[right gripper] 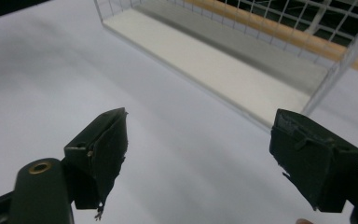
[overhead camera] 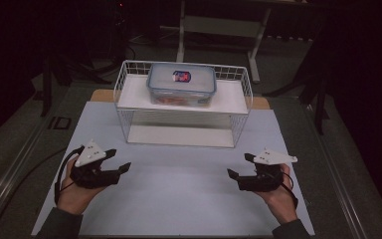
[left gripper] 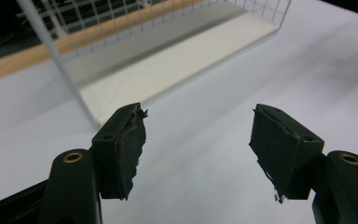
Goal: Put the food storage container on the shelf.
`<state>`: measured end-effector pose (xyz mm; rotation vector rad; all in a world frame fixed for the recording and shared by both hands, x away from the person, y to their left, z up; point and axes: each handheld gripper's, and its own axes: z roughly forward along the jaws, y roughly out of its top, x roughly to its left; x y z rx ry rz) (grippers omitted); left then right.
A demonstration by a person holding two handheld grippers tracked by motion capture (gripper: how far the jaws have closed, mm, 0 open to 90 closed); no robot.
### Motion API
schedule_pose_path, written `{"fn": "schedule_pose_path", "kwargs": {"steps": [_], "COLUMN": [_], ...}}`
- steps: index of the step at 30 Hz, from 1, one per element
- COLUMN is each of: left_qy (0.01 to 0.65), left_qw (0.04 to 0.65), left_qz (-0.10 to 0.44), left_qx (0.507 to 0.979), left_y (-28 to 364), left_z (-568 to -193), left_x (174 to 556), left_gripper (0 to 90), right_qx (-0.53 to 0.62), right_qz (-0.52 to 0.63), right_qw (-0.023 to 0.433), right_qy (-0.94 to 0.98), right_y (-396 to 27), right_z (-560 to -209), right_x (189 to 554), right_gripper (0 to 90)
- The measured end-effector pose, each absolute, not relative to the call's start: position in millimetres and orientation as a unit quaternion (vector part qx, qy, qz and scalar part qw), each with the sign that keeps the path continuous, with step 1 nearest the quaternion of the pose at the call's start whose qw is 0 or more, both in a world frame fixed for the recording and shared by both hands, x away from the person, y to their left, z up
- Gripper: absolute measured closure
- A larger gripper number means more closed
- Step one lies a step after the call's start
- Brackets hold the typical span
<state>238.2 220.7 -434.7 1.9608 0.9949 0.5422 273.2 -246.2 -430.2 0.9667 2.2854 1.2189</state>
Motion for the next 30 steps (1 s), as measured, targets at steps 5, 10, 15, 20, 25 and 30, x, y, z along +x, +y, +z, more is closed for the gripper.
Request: {"fn": "schedule_pose_path", "kwargs": {"steps": [5, 10, 15, 20, 25, 30], "left_qy": [0.415, 0.423, 0.430, 0.441, 0.446, 0.451], "left_qw": [0.427, 0.426, 0.431, 0.418, 0.417, 0.410], "left_qz": [0.215, 0.221, 0.228, 0.231, 0.233, 0.236], "left_qx": [0.775, 0.769, 0.760, 0.760, 0.757, 0.757], "left_y": [232.7, 241.2, 245.5, 246.9, 248.6, 250.9], "left_z": [-456.9, -467.8, -471.2, -478.9, -480.9, -483.4], "left_x": [225.1, 216.7, 214.7, 217.0, 218.6, 221.2], "left_gripper": [33.7, 33.8, 33.4, 33.0, 32.8, 32.7], "right_qx": [0.355, 0.364, 0.371, 0.374, 0.379, 0.380], "right_qz": [0.435, 0.437, 0.443, 0.452, 0.452, 0.452], "right_qw": [0.186, 0.189, 0.207, 0.215, 0.219, 0.222], "right_qy": [0.807, 0.801, 0.789, 0.781, 0.778, 0.776], "right_y": [-257.6, -268.7, -276.2, -282.5, -286.2, -287.9], "right_z": [-450.7, -457.3, -460.8, -462.5, -464.8, -466.0], "right_x": [260.5, 251.2, 242.1, 241.4, 242.5, 243.0], "right_gripper": [17.7, 17.0, 16.4, 16.4, 16.4, 16.4]}}
